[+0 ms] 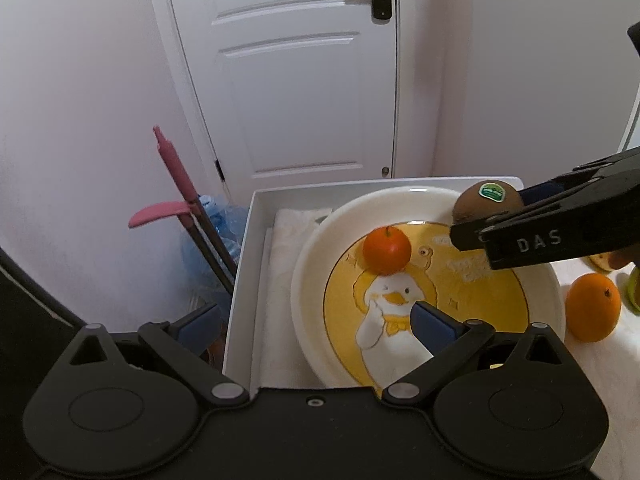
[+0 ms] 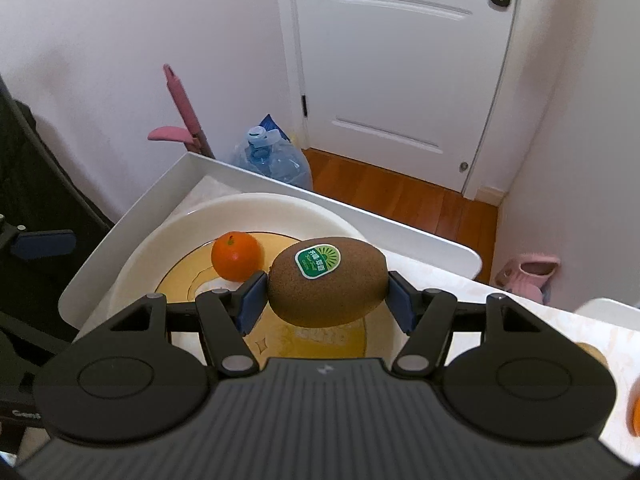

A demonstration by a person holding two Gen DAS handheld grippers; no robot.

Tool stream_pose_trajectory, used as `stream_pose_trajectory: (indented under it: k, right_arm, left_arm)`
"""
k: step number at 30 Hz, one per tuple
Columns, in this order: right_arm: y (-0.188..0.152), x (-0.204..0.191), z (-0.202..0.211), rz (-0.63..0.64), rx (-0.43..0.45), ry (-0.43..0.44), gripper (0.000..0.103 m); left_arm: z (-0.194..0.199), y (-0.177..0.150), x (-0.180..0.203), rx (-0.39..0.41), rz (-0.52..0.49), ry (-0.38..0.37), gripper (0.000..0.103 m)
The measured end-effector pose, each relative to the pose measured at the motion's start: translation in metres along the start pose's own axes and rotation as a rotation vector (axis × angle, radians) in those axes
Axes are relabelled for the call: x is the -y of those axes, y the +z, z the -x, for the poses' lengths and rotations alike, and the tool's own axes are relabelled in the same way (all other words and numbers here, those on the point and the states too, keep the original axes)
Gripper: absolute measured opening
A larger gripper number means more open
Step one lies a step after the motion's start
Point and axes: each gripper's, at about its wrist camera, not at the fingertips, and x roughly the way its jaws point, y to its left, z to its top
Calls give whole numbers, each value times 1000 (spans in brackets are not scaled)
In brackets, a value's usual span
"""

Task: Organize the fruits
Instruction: 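Open the left tool over the plate while the right tool lowers the kiwi beside it and opens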

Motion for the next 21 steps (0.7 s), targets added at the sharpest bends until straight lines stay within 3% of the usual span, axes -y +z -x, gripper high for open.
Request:
stream_pose_trajectory:
  k: [9, 11, 12, 13, 21]
  right_arm:
    - [-9, -9, -9, 21, 30, -5, 81]
    - [-9, -11, -5, 27, 60, -23, 88]
    - [-8, -11, -2, 28, 75, -34, 100]
    - [-8, -12, 2, 23, 98, -48, 103]
    - [-4, -6, 21, -28, 113, -61, 103]
  left_arm:
    - [1, -8, 1, 9, -24, -31, 102]
    - [1, -9, 1, 5, -26, -44, 102]
    - [2, -8, 1, 3, -27, -49, 102]
    - [2, -8, 0, 0, -27, -55, 102]
    - [8, -7, -3, -14, -14, -71, 102]
